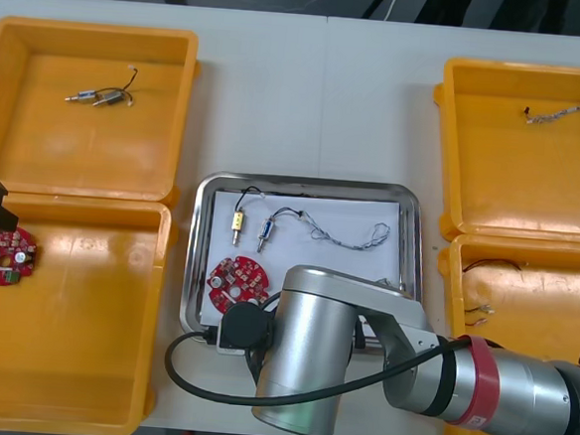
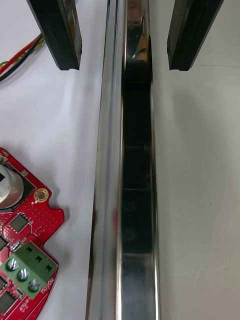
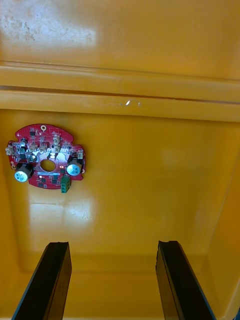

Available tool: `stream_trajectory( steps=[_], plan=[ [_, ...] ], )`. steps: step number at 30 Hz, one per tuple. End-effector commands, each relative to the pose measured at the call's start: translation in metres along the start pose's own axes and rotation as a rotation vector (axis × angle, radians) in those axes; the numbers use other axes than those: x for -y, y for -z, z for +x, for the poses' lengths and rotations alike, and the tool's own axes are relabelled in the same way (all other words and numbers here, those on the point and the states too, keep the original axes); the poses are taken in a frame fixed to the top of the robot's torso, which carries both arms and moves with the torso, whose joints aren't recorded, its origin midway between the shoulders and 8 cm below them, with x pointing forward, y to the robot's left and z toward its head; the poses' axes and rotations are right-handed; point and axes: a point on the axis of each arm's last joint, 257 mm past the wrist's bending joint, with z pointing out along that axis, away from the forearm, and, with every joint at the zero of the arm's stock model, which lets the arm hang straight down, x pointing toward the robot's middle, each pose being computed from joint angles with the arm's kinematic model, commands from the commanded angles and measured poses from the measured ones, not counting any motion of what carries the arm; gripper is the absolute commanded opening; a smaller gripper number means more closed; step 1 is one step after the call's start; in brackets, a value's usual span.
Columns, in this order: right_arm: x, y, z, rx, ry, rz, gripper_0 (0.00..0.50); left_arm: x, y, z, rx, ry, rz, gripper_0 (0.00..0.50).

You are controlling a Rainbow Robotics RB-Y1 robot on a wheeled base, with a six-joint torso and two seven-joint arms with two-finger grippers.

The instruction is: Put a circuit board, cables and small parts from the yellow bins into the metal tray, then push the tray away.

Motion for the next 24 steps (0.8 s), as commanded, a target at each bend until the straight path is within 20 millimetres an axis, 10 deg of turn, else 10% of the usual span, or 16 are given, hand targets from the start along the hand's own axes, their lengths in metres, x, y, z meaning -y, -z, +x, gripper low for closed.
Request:
stream_trajectory(
  steps=[1, 17, 21, 24],
  plan=[
    [-0.0101, 0.0023, -0.0050, 0.028, 0.033, 0.014, 0.500, -0.0165, 0.0133, -0.0015, 0.020, -0.087, -0.053, 0.500],
    [-0.0104, 0.0017, -0.0068, 0.030, 0.033, 0.026, 0.500, -0.0165, 0.0133, -0.0015, 0.020, -0.087, -0.053, 0.500],
    [-0.0104, 0.0021, -0.0072, 0.032, 0.027, 0.026, 0.202, -0.0165, 0.0133, -0.0015, 0.020, -0.087, -0.053, 0.500],
    [-0.0092, 0.0026, -0.0080, 0.033, 0.026, 0.030, 0.132, -0.0165, 0.0133, -0.0015, 0.020, -0.087, -0.053, 0.500]
  ],
)
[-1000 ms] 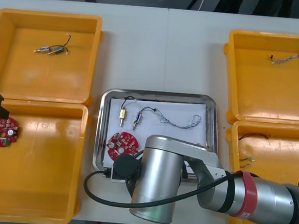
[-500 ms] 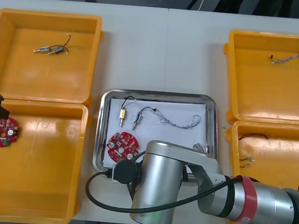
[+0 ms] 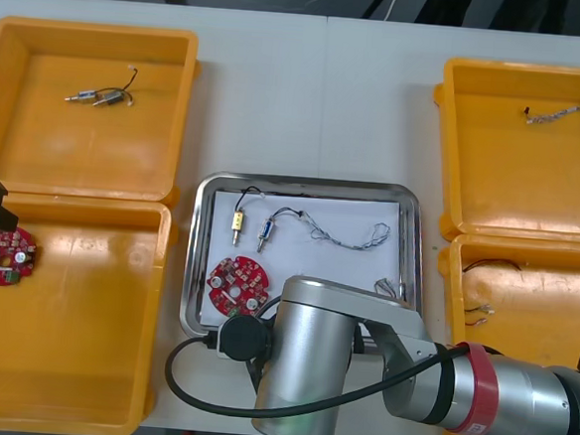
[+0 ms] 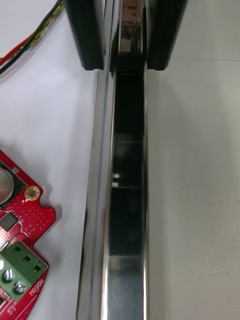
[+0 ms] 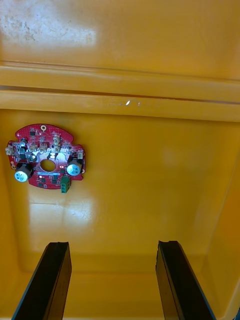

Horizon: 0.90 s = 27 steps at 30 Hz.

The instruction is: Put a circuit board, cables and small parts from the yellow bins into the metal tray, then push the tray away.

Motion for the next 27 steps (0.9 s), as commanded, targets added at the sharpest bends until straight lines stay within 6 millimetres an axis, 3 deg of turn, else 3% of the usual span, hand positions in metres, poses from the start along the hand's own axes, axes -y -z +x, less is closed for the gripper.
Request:
stream_trajectory(
  steps=[1, 4, 7, 15, 27],
  plan=[
    [-0.007, 0.006, -0.007, 0.033, 0.015, 0.009, 0.106, -0.017, 0.013, -0.002, 0.020, -0.087, -0.053, 0.500],
    [-0.006, 0.006, -0.008, 0.034, 0.016, 0.011, 0.045, -0.017, 0.013, -0.002, 0.020, -0.087, -0.053, 0.500],
    [-0.003, 0.007, -0.008, 0.035, 0.018, 0.018, 0.015, -0.017, 0.013, -0.002, 0.020, -0.087, -0.053, 0.500],
    [0.002, 0.009, -0.011, 0.050, 0.019, 0.030, 0.000, -0.017, 0.013, -0.002, 0.020, -0.087, -0.053, 0.500],
    [0.039, 0.009, 0.001, 0.057, 0.029, 0.096, 0.000, -0.017, 0.013, -0.002, 0.020, -0.087, -0.053, 0.500]
  ],
)
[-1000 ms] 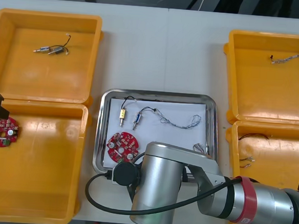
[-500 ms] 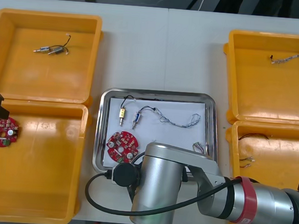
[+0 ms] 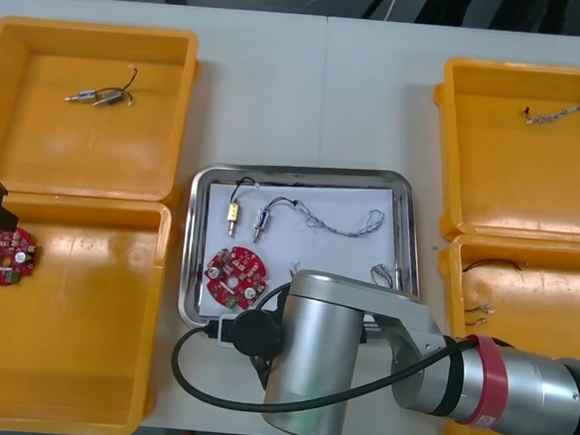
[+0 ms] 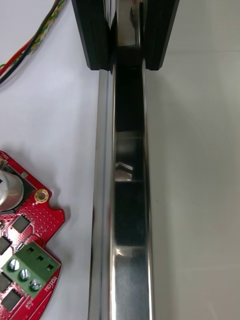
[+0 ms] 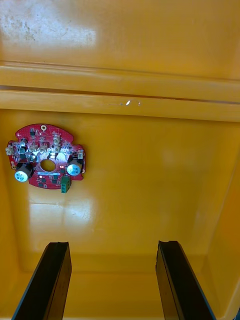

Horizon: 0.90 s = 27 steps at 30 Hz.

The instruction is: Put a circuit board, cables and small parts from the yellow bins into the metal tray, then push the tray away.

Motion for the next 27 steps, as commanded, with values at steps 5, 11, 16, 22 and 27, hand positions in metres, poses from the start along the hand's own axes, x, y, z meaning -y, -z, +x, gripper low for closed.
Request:
stream_trajectory(
  steps=[5, 11, 16, 22, 27],
  plan=[
    [0.037, 0.008, 0.009, 0.018, 0.023, 0.080, 0.000, -0.016, 0.013, -0.002, 0.020, -0.087, -0.053, 0.500],
    [0.053, 0.012, 0.010, 0.021, 0.028, 0.116, 0.000, -0.016, 0.013, -0.002, 0.020, -0.087, -0.053, 0.500],
    [0.070, 0.013, 0.009, 0.020, 0.030, 0.149, 0.000, -0.016, 0.013, -0.002, 0.020, -0.087, -0.053, 0.500],
    [0.090, 0.011, 0.006, 0.028, 0.028, 0.197, 0.000, -0.016, 0.013, -0.002, 0.020, -0.087, -0.053, 0.500],
    [0.104, 0.008, 0.006, 0.030, 0.022, 0.233, 0.000, -0.016, 0.013, -0.002, 0.020, -0.087, -0.053, 0.500]
  ],
)
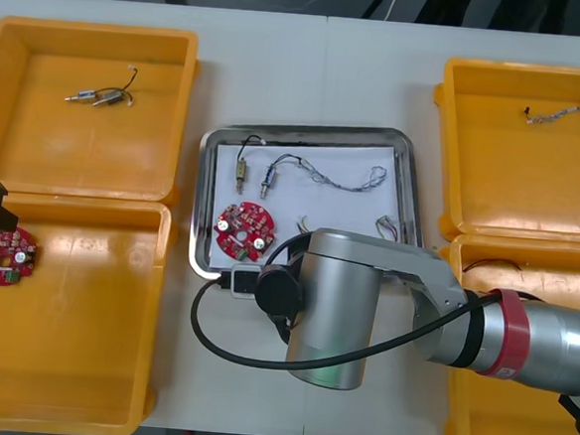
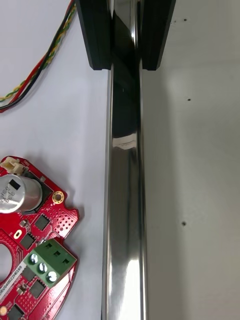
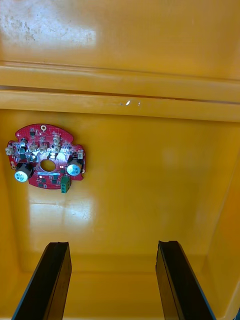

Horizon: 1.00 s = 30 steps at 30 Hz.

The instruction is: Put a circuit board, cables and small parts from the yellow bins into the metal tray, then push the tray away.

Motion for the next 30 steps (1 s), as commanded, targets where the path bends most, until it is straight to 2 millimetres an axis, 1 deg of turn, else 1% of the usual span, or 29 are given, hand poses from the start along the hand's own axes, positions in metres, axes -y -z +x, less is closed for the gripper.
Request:
stream_trajectory(
  steps=[1, 4, 9, 11, 13, 16, 21, 25, 30],
  plan=[
    [0.029, -0.001, 0.001, 0.001, -0.004, 0.077, 0.000, -0.016, 0.013, -0.002, 0.020, -0.087, -0.053, 0.500],
    [0.038, -0.002, 0.003, -0.006, -0.008, 0.096, 0.000, -0.016, 0.013, -0.002, 0.020, -0.087, -0.053, 0.500],
    [0.055, 0.000, 0.004, -0.011, -0.018, 0.134, 0.000, -0.016, 0.013, -0.002, 0.020, -0.087, -0.053, 0.500],
    [0.058, 0.001, 0.005, -0.013, -0.022, 0.144, 0.000, -0.016, 0.013, -0.002, 0.020, -0.087, -0.053, 0.500],
    [0.059, -0.001, 0.008, -0.023, -0.029, 0.145, 0.000, -0.016, 0.013, -0.002, 0.020, -0.087, -0.053, 0.500],
    [0.062, -0.007, 0.008, -0.016, -0.034, 0.146, 0.000, -0.016, 0.013, -0.002, 0.020, -0.087, -0.053, 0.500],
    [0.071, -0.019, 0.009, -0.006, -0.045, 0.158, 0.000, -0.016, 0.013, -0.002, 0.020, -0.087, -0.053, 0.500],
    [0.077, -0.022, 0.011, -0.010, -0.052, 0.165, 0.000, -0.016, 0.013, -0.002, 0.020, -0.087, -0.053, 0.500],
    [0.089, -0.024, 0.011, -0.010, -0.051, 0.183, 0.000, -0.016, 0.013, -0.002, 0.020, -0.087, -0.053, 0.500]
  ],
)
